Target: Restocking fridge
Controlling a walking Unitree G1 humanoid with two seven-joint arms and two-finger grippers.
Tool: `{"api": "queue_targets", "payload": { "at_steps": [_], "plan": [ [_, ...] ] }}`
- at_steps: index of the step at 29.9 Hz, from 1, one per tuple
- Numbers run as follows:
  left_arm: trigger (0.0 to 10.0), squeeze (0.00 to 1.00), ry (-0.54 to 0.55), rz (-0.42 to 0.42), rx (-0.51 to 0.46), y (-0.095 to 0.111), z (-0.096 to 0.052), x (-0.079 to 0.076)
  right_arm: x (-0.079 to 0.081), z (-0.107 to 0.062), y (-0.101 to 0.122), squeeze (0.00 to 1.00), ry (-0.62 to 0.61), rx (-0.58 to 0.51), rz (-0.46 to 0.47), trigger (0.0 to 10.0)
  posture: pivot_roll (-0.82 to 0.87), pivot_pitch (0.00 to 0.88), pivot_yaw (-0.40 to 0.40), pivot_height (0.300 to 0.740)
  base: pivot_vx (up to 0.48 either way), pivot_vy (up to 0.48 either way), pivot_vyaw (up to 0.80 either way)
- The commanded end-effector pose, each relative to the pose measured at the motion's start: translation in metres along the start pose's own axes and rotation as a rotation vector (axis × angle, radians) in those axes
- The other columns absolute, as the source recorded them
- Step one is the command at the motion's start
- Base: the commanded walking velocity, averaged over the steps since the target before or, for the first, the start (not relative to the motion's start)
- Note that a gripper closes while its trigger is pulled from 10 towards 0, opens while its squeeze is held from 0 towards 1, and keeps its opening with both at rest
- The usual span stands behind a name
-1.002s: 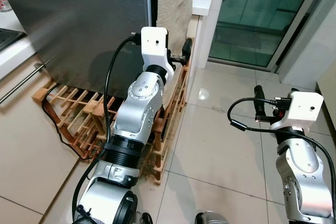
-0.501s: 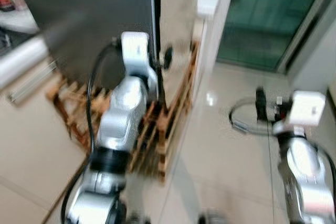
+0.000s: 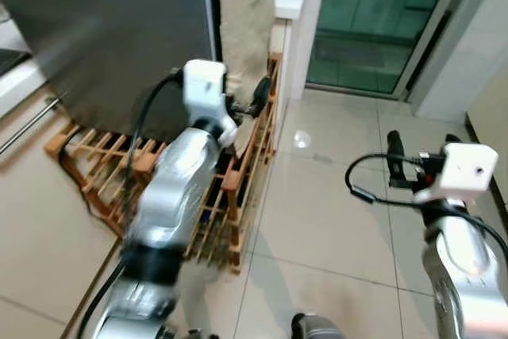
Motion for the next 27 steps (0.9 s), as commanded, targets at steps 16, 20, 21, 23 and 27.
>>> {"api": "queue_targets", "payload": {
  "at_steps": [16, 20, 21, 23, 27],
  "plan": [
    [10.0, 0.0, 0.045, 0.055, -0.1, 0.03, -0.021, -0.012, 0.005, 0.019, -0.004, 0.0, 0.041, 0.006, 0.021, 10.0, -0.15, 0.05, 0.009, 0.728, 0.201, 0.0, 0.0],
    [10.0, 0.0, 0.043, 0.046, -0.101, 0.032, -0.019, -0.013, 0.006, 0.021, -0.005, 0.0, 0.043, 0.007, 0.023, 10.0, -0.15, 0.049, 0.011, 0.728, 0.455, 0.0, 0.0],
    [10.0, 0.0, 0.057, 0.031, -0.1, 0.033, -0.018, -0.011, 0.006, 0.023, -0.006, 0.0, 0.043, 0.008, 0.023, 10.0, -0.15, 0.051, 0.014, 0.728, 0.454, 0.0, 0.0],
    [10.0, 0.0, 0.068, 0.026, -0.103, 0.034, -0.018, -0.009, 0.005, 0.024, -0.006, 0.0, 0.038, 0.008, 0.022, 10.0, -0.15, 0.047, 0.015, 0.728, 0.454, 0.0, 0.0],
    [10.0, 0.0, 0.12, 0.035, -0.13, 0.039, -0.018, -0.003, 0.003, 0.027, -0.006, 0.0, 0.031, 0.005, 0.02, 10.0, -0.15, 0.042, 0.011, 0.728, 0.325, 0.0, 0.0]
  ]
}}
Point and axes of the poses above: a point about 5 cm out from each wrist's last joint towards the gripper, its own z axis pointing out of the wrist towards the gripper, its own y axis along the axis of the wrist's last joint, x = y × z, the point moved 3 cm from there along z, pointing out of the wrist towards the gripper, and after that the axes turned 12 degrees about z, right-handed, at the moved point
